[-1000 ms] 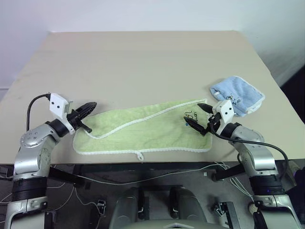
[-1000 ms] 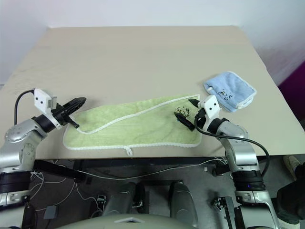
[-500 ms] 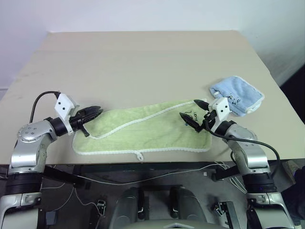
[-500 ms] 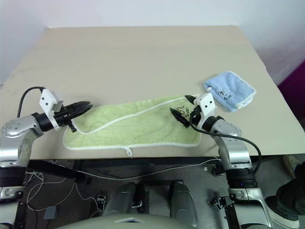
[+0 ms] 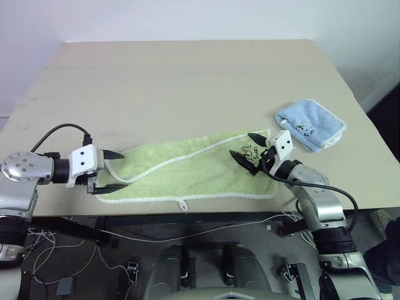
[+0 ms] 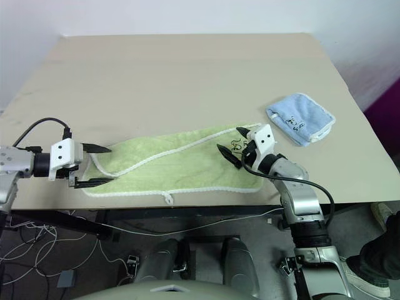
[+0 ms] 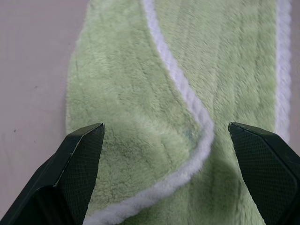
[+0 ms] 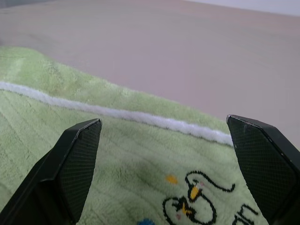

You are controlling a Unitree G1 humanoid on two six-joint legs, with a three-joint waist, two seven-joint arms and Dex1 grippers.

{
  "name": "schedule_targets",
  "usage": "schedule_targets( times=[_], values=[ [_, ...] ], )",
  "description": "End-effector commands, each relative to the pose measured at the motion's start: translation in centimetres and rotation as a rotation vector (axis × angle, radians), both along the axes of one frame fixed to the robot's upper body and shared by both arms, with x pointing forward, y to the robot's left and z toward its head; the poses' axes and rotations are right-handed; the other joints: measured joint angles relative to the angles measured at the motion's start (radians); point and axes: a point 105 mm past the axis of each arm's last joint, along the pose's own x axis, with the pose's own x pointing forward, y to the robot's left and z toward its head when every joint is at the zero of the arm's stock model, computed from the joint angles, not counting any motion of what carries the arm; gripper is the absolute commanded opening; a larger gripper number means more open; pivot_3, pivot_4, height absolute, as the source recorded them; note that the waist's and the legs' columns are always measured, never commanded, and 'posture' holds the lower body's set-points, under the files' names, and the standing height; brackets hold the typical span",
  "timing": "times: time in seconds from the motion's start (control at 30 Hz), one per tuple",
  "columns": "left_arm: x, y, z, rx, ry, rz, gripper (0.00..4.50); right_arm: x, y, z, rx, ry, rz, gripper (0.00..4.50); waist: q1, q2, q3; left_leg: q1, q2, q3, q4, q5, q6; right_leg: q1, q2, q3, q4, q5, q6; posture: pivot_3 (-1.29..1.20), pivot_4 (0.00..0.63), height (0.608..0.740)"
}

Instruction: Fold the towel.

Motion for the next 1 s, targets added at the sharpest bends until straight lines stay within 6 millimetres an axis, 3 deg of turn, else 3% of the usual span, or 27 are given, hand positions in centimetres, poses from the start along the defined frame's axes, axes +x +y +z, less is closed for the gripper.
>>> schedule_targets(
  times=[0.03,0.57,0.67,1.0],
  values=[
    [0.0,-0.3,0.8,0.074,-0.069,-0.066,4.47,0.2,0.2,1.1,0.006,-0.040,0.010,4.50,0.000,0.000,0.000,0.000,0.000,0.000,0.000,0.000,0.000,0.000,0.000,0.000,0.000,0.000,0.000,0.00,0.150,0.740],
    [1.4,-0.3,-0.1,0.214,-0.219,-0.122,4.47,0.3,0.2,1.2,0.015,-0.046,0.005,4.50,0.001,0.000,0.000,0.000,0.000,0.001,0.000,0.000,0.001,0.000,0.001,0.000,0.000,0.000,0.000,0.00,0.150,0.740],
    [1.9,-0.3,0.0,0.203,-0.246,-0.103,3.87,0.2,0.1,1.2,0.015,-0.046,0.000,4.50,0.001,0.000,0.000,0.000,0.000,0.001,0.000,0.000,0.001,0.000,0.001,0.000,0.000,0.000,0.000,0.00,0.150,0.740],
    [1.5,-0.9,0.2,0.077,-0.205,-0.089,0.37,-0.1,-0.3,1.1,0.010,-0.042,-0.010,4.50,0.000,0.000,0.000,0.000,0.000,0.001,0.000,0.000,0.001,0.000,0.001,0.000,0.000,0.000,0.000,0.00,0.150,0.740]
  ],
)
